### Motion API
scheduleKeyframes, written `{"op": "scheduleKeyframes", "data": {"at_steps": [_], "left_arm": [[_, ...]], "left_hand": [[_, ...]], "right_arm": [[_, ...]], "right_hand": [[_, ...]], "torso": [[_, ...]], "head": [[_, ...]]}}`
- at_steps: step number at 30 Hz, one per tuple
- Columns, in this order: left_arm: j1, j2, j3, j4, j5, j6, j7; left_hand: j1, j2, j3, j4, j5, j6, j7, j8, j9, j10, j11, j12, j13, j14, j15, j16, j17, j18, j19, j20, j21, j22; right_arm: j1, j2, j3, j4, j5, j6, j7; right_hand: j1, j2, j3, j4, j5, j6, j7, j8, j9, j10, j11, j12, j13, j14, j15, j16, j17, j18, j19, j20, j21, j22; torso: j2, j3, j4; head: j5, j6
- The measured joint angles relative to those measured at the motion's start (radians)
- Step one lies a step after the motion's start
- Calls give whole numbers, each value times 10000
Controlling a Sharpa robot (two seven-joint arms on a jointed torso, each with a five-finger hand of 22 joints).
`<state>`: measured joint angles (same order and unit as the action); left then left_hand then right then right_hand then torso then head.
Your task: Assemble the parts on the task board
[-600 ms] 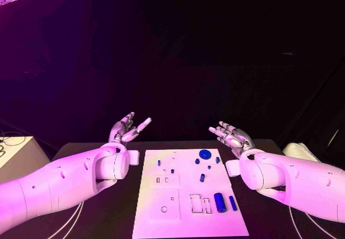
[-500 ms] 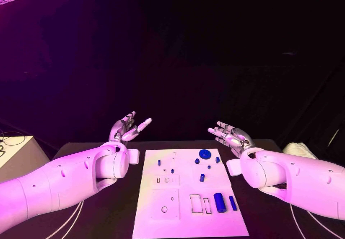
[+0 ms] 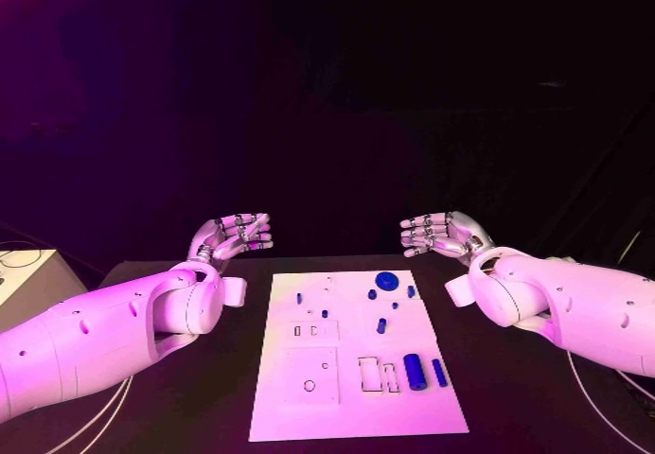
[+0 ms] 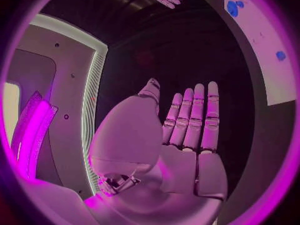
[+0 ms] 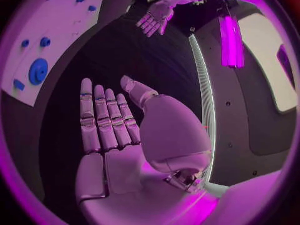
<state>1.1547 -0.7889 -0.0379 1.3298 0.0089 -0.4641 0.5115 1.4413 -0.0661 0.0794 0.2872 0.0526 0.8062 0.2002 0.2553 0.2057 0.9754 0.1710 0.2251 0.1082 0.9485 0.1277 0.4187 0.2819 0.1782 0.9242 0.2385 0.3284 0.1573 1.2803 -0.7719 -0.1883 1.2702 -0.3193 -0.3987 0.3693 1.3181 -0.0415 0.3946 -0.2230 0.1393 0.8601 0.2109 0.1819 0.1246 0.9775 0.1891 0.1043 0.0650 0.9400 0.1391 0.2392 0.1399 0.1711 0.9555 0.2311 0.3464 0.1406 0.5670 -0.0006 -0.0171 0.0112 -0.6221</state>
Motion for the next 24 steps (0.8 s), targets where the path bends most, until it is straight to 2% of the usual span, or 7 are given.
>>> {"op": "scheduleKeyframes", "data": {"at_steps": [2, 5, 12, 14, 17, 20, 24], "left_arm": [[38, -197, 22, 248, -152, 161, -37], [88, -497, 42, 579, -352, 333, -95], [185, -1228, 111, 1735, -813, 676, -276], [221, -1406, 138, 2087, -942, 768, -333], [291, -1694, 169, 2637, -1138, 912, -424], [376, -1962, 198, 3116, -1309, 1038, -511], [456, -2221, 220, 3623, -1472, 1156, -623]], "left_hand": [[224, -7, 53, 24, 0, 458, -17, 237, 142, 744, -263, 120, 56, 838, -335, 757, 580, 1, 770, -343, 467, 192], [526, -35, 212, 35, 0, 777, -169, 327, 262, 1333, -488, 24, 33, 1518, -660, 1992, 1593, 0, 1522, -741, 1164, 535], [797, -181, 597, 31, 0, 879, -201, 248, 343, 1654, -564, -468, -163, 1520, -815, 3523, 3101, 0, 1750, -973, 2241, 1197], [799, -183, 671, 30, -1, 879, -201, 172, 361, 1705, -582, -565, -196, 1424, -825, 3715, 3338, 0, 1750, -973, 2508, 1368], [799, -183, 687, 24, -1, 878, -200, 166, 361, 1705, -582, -609, -207, 1403, -806, 3788, 3490, 0, 1750, -973, 2697, 1491], [737, -324, 742, 25, -1, 835, -157, 59, 364, 1703, -580, -745, -239, 1264, -774, 3867, 3651, 0, 1785, -1009, 3044, 1706], [678, -383, 742, 25, -1, 762, -84, -7, 372, 1608, -486, -839, -250, 1155, -738, 3867, 3771, 0, 1785, -1009, 3323, 1883]], "right_arm": [[97, 1, 11, -112, -881, -69, -62], [239, 0, 25, -203, -2004, -105, -218], [577, 13, 50, -236, -4620, 1, -958], [682, 13, 59, -213, -5358, 83, -1243], [855, 19, 75, -144, -6624, 258, -1774], [976, 44, 78, -81, -7812, 445, -2293], [1075, 75, 78, 31, -9065, 610, -2833]], "right_hand": [[65, -64, 102, -149, 23, 422, 105, 73, 32, 492, -152, 42, -2, 571, -230, 113, 111, 1, 652, -309, 491, 224], [118, -118, 297, -343, 23, 844, 64, 73, 32, 1015, -315, -64, -15, 1261, -483, 115, 258, -2, 1229, -667, 1305, 660], [-56, -339, 798, -587, -103, 1689, -285, -15, 52, 2385, -766, -234, 8, 3183, -1031, 539, 1052, -4, 1918, -1145, 3730, 2162], [-188, -470, 1064, -578, -103, 1835, -395, -58, 91, 2736, -901, -233, 38, 3657, -1021, 895, 1478, -3, 2268, -1242, 4379, 2560], [-417, -699, 1511, -531, -174, 1920, -479, -127, 156, 3094, -1052, -334, 52, 4241, -1196, 1351, 2093, -3, 2933, -1356, 5736, 4135], [-560, -841, 1780, -450, -290, 1969, -528, -244, 198, 3387, -1141, -334, 100, 4562, -1323, 1837, 2632, -322, 3688, -1422, 7345, 6385], [-804, -1085, 2048, -322, -375, 1800, -581, -477, 223, 3215, -1124, -425, 29, 4667, -1399, 2199, 3074, -477, 3895, -1442, 8078, 7408]], "torso": [[60, 5, -17], [163, 8, -33], [440, 4, -70], [554, -5, -79], [712, -10, -83], [865, -15, -83], [1081, -28, -77]], "head": [[-22, -9], [-56, -19], [-128, 1], [-148, 19], [-194, 44], [-237, 83], [-315, 118]]}}
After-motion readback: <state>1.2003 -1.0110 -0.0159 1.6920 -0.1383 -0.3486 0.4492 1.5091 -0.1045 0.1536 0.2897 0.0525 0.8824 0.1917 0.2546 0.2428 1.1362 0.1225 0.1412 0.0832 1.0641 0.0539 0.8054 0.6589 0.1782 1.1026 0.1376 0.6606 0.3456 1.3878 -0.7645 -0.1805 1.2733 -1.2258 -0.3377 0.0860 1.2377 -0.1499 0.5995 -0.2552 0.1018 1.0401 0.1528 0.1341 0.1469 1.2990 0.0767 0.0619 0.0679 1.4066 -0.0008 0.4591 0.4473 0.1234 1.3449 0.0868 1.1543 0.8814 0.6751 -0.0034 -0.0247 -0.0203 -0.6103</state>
